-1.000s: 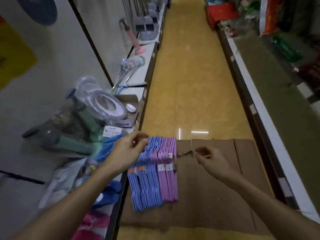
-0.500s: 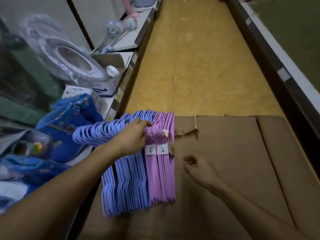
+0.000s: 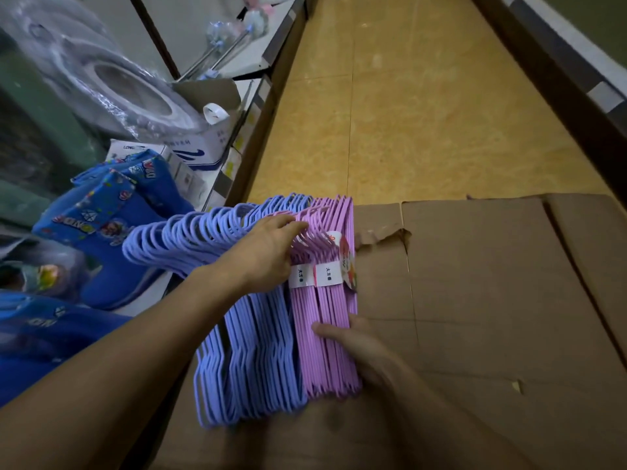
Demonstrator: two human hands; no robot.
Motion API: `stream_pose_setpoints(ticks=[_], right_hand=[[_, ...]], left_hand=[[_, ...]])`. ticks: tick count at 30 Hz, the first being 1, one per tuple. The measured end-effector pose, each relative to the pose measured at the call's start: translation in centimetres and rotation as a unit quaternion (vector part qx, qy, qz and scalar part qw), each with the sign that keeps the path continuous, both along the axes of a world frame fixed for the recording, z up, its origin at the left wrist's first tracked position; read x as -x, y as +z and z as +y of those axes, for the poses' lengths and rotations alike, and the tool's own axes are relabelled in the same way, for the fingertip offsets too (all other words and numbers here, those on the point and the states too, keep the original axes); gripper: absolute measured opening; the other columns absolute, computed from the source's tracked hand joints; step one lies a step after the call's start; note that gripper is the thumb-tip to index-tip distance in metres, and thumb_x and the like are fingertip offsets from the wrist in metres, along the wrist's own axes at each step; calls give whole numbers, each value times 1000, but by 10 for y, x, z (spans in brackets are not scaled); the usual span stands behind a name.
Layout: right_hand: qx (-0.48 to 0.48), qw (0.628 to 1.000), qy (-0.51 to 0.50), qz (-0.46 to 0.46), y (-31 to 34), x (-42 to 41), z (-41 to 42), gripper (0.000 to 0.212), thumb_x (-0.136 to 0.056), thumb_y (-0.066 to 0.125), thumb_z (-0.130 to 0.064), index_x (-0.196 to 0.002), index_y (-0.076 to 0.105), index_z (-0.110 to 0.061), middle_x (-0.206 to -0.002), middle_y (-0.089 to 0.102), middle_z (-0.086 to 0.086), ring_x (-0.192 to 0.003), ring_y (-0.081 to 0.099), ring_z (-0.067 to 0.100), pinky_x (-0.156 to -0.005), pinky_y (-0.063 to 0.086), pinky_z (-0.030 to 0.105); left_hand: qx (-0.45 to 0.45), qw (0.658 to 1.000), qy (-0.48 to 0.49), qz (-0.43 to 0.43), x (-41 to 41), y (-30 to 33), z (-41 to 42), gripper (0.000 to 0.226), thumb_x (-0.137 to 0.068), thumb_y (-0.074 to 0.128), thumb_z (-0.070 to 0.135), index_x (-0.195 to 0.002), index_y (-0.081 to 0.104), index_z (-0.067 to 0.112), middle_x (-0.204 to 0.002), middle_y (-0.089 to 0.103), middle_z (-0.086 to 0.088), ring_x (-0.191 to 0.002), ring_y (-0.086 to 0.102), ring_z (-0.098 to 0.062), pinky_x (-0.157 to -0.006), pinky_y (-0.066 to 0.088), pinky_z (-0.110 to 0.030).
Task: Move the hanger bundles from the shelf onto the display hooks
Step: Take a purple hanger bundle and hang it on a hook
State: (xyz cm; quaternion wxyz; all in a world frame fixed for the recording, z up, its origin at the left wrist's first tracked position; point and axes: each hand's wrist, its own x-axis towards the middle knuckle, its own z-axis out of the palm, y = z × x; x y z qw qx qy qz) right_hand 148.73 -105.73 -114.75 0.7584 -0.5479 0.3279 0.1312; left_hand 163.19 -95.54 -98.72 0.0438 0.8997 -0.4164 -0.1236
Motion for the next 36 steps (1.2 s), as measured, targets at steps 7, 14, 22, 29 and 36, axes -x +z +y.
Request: stream_pose_setpoints(ticks=[7, 14, 22, 29, 36], right_hand=[[-47, 998, -34, 6, 2, 3, -17, 44, -71, 86, -18, -111, 69, -9, -98, 77, 8, -91, 74, 27, -82, 59, 43], [5, 1000, 13, 12, 32, 34, -101, 41, -73, 85, -23, -109, 70, -9, -94, 77, 11, -86, 73, 27, -76, 60, 39], [127, 990, 65, -2, 27, 70, -164, 61, -62, 92, -38, -116, 69, -18, -104, 76, 3, -96, 73, 22, -91, 57, 41], [275, 957, 78, -43, 33, 84, -158, 95, -60, 92, -43, -140, 42, -31, -122, 61, -15, -105, 60, 0, -87, 51, 21], [532, 833, 102, 115, 30, 68, -105, 132, -66, 72, -68, -155, -12, -20, -154, 18, 9, -140, 25, 31, -113, 29, 49]], left_hand=[[69, 997, -9, 17, 4, 5, 0, 58, -89, 48, -1, -146, 44, 12, -154, 39, -9, -144, 32, -22, -115, 22, -24], [137, 988, -59, 45, 22, -1, -26, 58, -89, 52, -3, -144, 46, 13, -154, 39, -4, -145, 31, -14, -111, 12, -7], [131, 979, -154, 15, 52, -21, -83, 70, -77, 36, 8, -146, 44, 8, -154, 40, -10, -145, 33, -25, -120, 26, -37], [100, 982, -163, -5, 62, -18, -96, 71, -77, 36, 15, -148, 42, 10, -158, 33, -9, -147, 29, -25, -121, 21, -35], [107, 982, -158, -10, 62, -20, -101, 72, -78, 28, 26, -146, 44, 11, -158, 34, -8, -146, 30, -27, -120, 23, -40]])
